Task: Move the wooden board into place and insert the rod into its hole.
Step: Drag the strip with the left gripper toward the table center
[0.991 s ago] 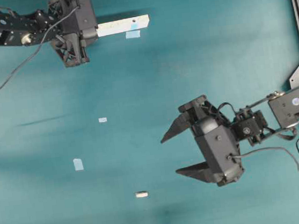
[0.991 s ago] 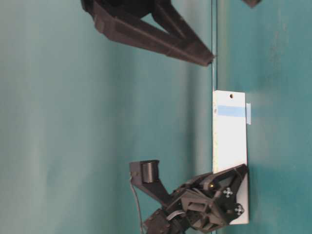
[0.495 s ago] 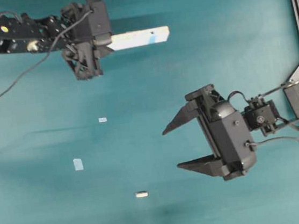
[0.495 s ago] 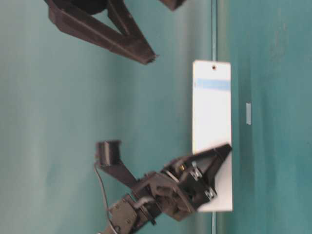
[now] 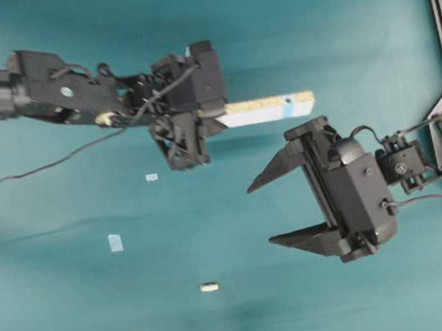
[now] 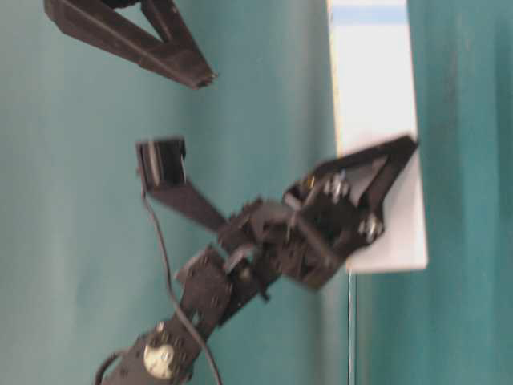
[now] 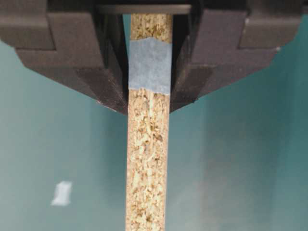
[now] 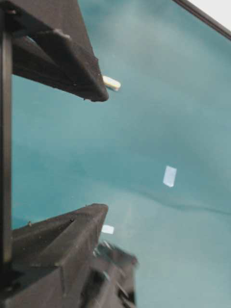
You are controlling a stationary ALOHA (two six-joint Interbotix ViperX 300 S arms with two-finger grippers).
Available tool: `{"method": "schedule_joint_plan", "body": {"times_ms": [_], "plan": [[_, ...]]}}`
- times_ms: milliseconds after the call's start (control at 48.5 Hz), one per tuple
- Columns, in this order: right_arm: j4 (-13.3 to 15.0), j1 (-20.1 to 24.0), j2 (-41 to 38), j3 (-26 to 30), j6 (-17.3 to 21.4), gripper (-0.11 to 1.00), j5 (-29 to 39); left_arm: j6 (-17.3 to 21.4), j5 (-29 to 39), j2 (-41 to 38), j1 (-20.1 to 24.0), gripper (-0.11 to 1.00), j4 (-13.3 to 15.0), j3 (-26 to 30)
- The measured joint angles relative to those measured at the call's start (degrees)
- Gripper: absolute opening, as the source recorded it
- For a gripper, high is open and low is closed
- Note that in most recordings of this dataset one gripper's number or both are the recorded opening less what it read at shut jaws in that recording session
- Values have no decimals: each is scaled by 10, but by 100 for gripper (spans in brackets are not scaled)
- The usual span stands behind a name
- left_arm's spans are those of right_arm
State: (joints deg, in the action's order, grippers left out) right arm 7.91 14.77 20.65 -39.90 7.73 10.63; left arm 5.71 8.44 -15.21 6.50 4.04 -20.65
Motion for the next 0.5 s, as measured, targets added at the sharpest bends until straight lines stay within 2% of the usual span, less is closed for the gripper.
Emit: {"method": "schedule_joint_plan", "body": {"times_ms": [206, 495], "plan": [[-1, 1, 19, 0, 1, 99, 0, -15, 0, -51, -22, 22, 0, 54], [0, 0, 35, 0, 1, 99, 1, -17, 0, -113, -39, 22, 0, 117]]}}
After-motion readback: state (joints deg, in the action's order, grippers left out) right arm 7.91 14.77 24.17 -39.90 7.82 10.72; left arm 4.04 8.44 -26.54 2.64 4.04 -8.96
